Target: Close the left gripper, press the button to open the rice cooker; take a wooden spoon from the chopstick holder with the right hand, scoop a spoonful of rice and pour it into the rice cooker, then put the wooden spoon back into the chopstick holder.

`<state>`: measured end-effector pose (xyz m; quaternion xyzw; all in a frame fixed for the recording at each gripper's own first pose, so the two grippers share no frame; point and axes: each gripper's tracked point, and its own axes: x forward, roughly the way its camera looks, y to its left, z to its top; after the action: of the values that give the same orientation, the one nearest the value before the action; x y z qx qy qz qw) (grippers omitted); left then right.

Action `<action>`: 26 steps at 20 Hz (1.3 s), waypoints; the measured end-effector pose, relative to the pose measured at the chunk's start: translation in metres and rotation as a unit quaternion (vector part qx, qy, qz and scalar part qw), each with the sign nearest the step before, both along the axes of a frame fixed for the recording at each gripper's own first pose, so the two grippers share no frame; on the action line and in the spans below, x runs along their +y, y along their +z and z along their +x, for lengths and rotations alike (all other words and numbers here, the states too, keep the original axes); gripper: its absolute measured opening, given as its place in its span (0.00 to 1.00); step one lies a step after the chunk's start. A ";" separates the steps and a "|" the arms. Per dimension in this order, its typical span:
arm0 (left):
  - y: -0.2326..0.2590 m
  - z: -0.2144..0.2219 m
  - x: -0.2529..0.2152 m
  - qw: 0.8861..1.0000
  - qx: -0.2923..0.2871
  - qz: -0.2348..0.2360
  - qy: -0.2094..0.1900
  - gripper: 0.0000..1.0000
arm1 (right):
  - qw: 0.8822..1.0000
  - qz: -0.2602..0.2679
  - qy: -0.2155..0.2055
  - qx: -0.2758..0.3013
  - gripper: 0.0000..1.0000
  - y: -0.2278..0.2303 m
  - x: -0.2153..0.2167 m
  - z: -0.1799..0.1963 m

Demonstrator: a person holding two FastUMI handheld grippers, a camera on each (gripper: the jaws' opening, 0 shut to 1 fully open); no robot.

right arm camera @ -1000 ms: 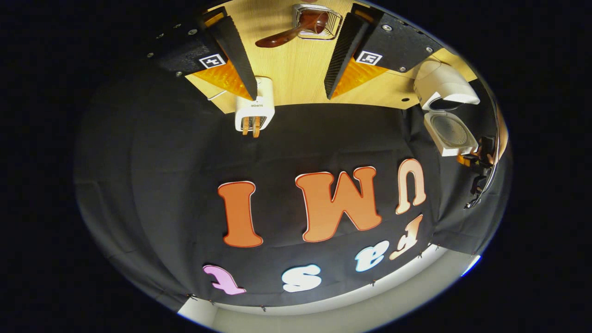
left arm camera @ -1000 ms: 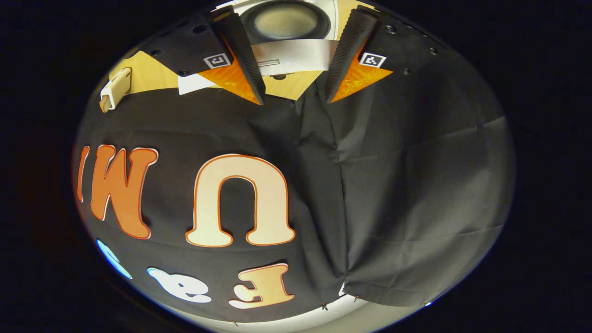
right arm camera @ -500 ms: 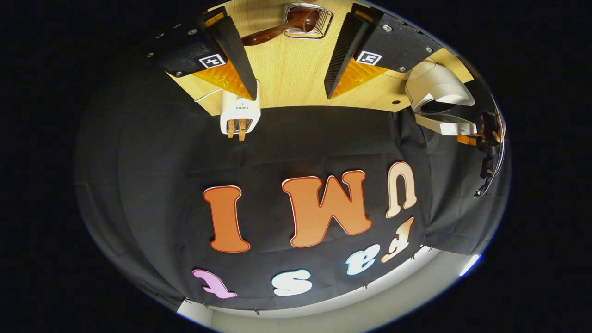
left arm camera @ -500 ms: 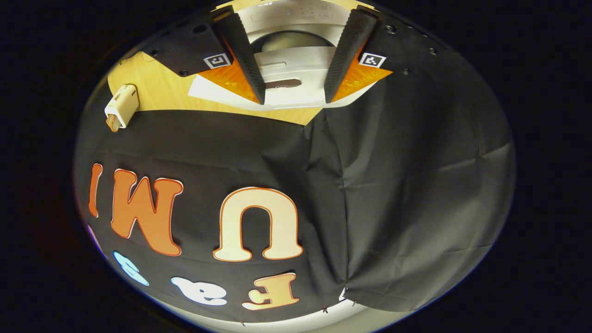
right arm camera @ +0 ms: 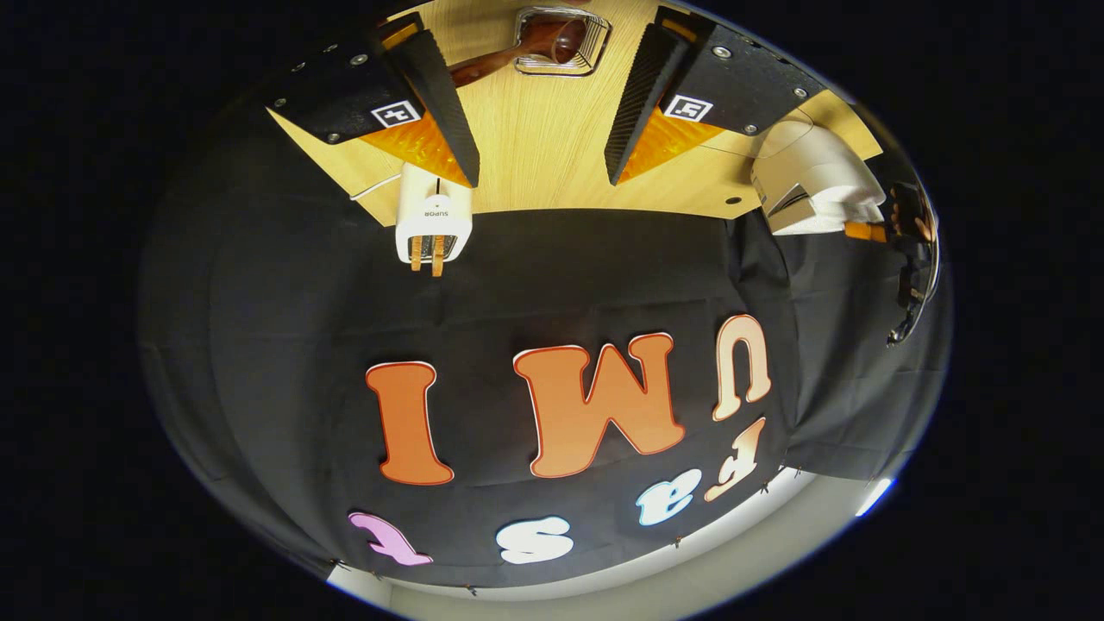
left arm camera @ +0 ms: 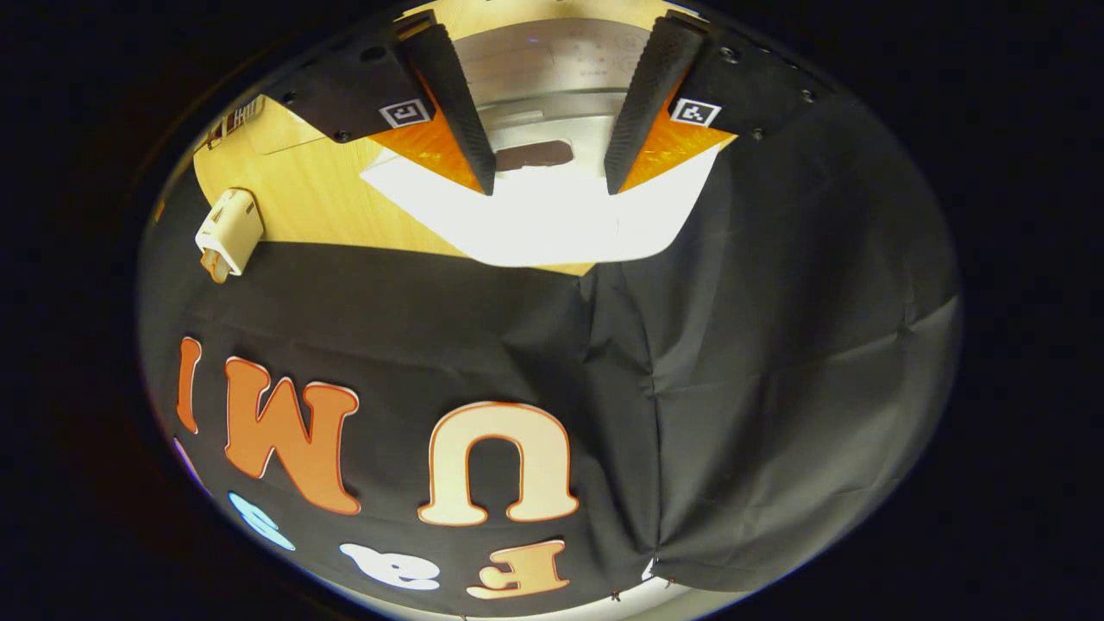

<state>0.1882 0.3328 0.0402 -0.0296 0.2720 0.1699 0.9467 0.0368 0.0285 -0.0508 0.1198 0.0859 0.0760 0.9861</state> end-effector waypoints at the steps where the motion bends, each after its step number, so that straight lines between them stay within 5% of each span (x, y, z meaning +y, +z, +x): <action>1: -0.003 -0.004 -0.002 1.000 0.016 0.000 0.006 0.85 | 1.000 0.002 0.003 0.000 0.87 0.000 0.001 0.000; 7: 0.003 -0.001 -0.003 0.999 -0.008 0.031 0.012 0.87 | 1.000 0.003 0.006 0.001 0.87 -0.001 0.003 -0.003; 10: 0.025 0.003 -0.002 0.996 -0.067 0.054 0.015 0.87 | 1.000 -0.002 0.006 0.003 0.87 -0.001 0.003 -0.003; 14: 0.021 0.003 -0.001 0.997 -0.056 0.036 0.027 0.86 | 1.000 0.001 0.010 0.002 0.87 0.000 0.006 -0.004; 16: -0.011 -0.010 -0.004 0.999 0.022 0.012 0.028 0.87 | 1.000 -0.001 0.012 0.003 0.87 -0.003 0.009 -0.004; 26: 0.001 -0.002 -0.011 0.999 -0.027 0.040 0.014 0.86 | 1.000 -0.003 0.013 0.000 0.87 -0.001 0.006 -0.008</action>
<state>0.1860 0.3220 0.0407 0.0002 0.2389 0.1930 0.9517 0.0293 0.0342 -0.0518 0.1153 0.0879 0.0887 0.9855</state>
